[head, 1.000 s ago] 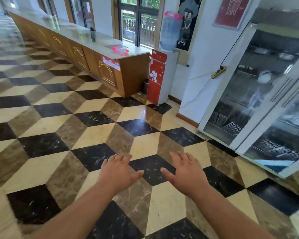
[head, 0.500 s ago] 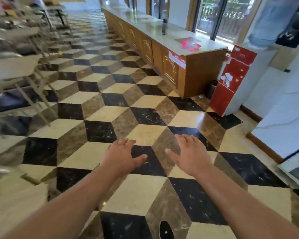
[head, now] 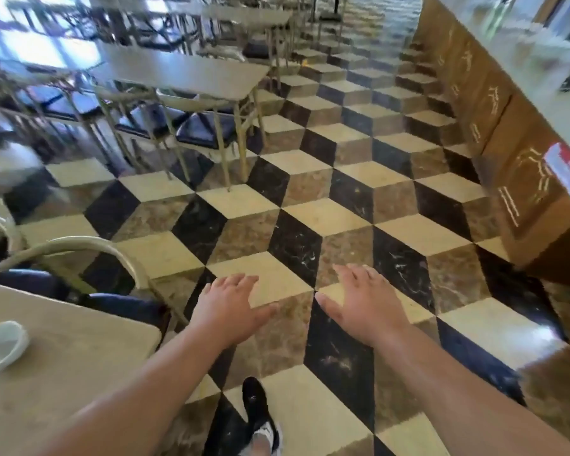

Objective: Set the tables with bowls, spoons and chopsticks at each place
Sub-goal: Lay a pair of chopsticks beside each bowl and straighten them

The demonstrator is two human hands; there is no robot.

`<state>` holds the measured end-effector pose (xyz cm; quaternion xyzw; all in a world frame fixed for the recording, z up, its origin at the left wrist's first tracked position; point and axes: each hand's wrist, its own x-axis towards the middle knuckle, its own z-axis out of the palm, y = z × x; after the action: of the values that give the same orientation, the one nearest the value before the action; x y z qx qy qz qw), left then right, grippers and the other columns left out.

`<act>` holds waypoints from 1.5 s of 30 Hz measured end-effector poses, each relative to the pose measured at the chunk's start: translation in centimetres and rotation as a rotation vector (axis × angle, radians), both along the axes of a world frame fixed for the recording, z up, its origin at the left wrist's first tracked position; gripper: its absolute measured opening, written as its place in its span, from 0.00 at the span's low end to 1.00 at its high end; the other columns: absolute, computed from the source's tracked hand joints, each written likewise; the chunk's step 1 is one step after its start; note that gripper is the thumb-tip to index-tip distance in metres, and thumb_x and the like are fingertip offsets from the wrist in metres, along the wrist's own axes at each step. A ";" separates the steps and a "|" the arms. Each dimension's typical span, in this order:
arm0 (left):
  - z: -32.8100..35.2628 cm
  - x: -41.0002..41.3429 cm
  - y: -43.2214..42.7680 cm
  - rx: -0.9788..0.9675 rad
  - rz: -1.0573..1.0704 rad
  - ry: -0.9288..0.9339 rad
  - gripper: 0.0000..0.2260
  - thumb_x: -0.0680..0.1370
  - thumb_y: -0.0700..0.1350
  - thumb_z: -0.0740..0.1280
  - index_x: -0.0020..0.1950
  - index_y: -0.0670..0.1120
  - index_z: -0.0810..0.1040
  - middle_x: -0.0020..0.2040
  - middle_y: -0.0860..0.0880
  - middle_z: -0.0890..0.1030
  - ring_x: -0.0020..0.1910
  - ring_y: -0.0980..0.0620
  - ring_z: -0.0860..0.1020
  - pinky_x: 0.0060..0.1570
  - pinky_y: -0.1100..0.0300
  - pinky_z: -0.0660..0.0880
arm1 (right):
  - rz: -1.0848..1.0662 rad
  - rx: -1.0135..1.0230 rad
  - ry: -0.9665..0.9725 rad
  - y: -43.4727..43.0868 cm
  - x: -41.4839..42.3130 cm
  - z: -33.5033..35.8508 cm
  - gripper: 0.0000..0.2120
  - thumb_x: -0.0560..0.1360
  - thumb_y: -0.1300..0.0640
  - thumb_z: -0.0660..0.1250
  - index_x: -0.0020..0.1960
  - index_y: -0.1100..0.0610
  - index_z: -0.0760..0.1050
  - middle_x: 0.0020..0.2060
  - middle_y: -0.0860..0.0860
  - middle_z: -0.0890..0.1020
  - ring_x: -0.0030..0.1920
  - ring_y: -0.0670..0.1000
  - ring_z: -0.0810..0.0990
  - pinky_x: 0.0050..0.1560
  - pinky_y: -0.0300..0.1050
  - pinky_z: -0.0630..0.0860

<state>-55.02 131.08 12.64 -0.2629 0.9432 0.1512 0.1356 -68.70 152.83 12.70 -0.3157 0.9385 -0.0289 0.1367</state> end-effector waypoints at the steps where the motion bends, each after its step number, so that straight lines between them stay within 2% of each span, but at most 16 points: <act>1: -0.3 -1.2 -1.9 0.009 0.028 0.005 0.41 0.77 0.77 0.57 0.85 0.58 0.59 0.85 0.52 0.62 0.85 0.46 0.59 0.83 0.41 0.58 | 0.032 0.003 0.001 -2.3 -1.8 0.0 0.41 0.81 0.26 0.46 0.85 0.49 0.55 0.84 0.53 0.62 0.84 0.59 0.58 0.84 0.60 0.57; 9: -1.5 -10.9 -17.7 0.086 0.217 0.026 0.41 0.76 0.77 0.60 0.85 0.59 0.60 0.86 0.52 0.61 0.85 0.45 0.59 0.83 0.42 0.58 | 0.166 0.024 0.009 -20.4 -14.2 -0.2 0.40 0.80 0.26 0.47 0.85 0.47 0.58 0.83 0.51 0.64 0.84 0.57 0.59 0.83 0.59 0.58; 15: 0.7 -16.0 -29.2 0.037 0.316 0.088 0.41 0.76 0.77 0.58 0.85 0.58 0.60 0.85 0.52 0.63 0.84 0.45 0.60 0.83 0.42 0.60 | 0.256 -0.021 0.006 -33.5 -21.5 1.7 0.40 0.80 0.25 0.47 0.84 0.47 0.59 0.83 0.50 0.65 0.83 0.57 0.61 0.83 0.61 0.61; 24: 0.6 -21.4 -45.0 -0.020 0.569 0.115 0.41 0.76 0.78 0.57 0.84 0.59 0.61 0.85 0.54 0.62 0.85 0.47 0.58 0.83 0.42 0.59 | 0.536 -0.075 0.009 -55.7 -30.6 1.2 0.41 0.79 0.24 0.46 0.84 0.46 0.58 0.84 0.50 0.63 0.85 0.57 0.58 0.83 0.61 0.57; 28: 0.1 -23.1 -52.2 -0.047 0.735 0.093 0.42 0.75 0.79 0.57 0.84 0.60 0.61 0.85 0.54 0.64 0.84 0.48 0.61 0.82 0.42 0.61 | 0.682 -0.086 0.003 -66.4 -33.9 0.7 0.40 0.80 0.24 0.47 0.84 0.47 0.58 0.83 0.50 0.65 0.84 0.56 0.60 0.82 0.59 0.60; 35: 1.6 -22.4 -62.1 -0.040 0.980 0.046 0.43 0.76 0.78 0.56 0.85 0.56 0.60 0.85 0.52 0.63 0.84 0.48 0.60 0.83 0.44 0.60 | 0.935 -0.032 -0.047 -83.4 -35.0 1.6 0.41 0.80 0.25 0.52 0.85 0.47 0.57 0.84 0.51 0.64 0.84 0.57 0.59 0.84 0.60 0.59; 45: -1.0 -15.1 -77.9 -0.044 1.276 0.060 0.42 0.76 0.77 0.57 0.85 0.57 0.58 0.86 0.51 0.62 0.85 0.48 0.58 0.83 0.45 0.58 | 1.194 0.015 -0.046 -105.6 -25.9 1.0 0.41 0.80 0.26 0.54 0.86 0.45 0.53 0.85 0.51 0.61 0.86 0.57 0.55 0.85 0.59 0.56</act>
<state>-70.08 53.17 11.67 -0.7712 0.6074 0.1900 -0.0132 -94.63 47.21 13.66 -0.7870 0.5957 0.0528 0.1517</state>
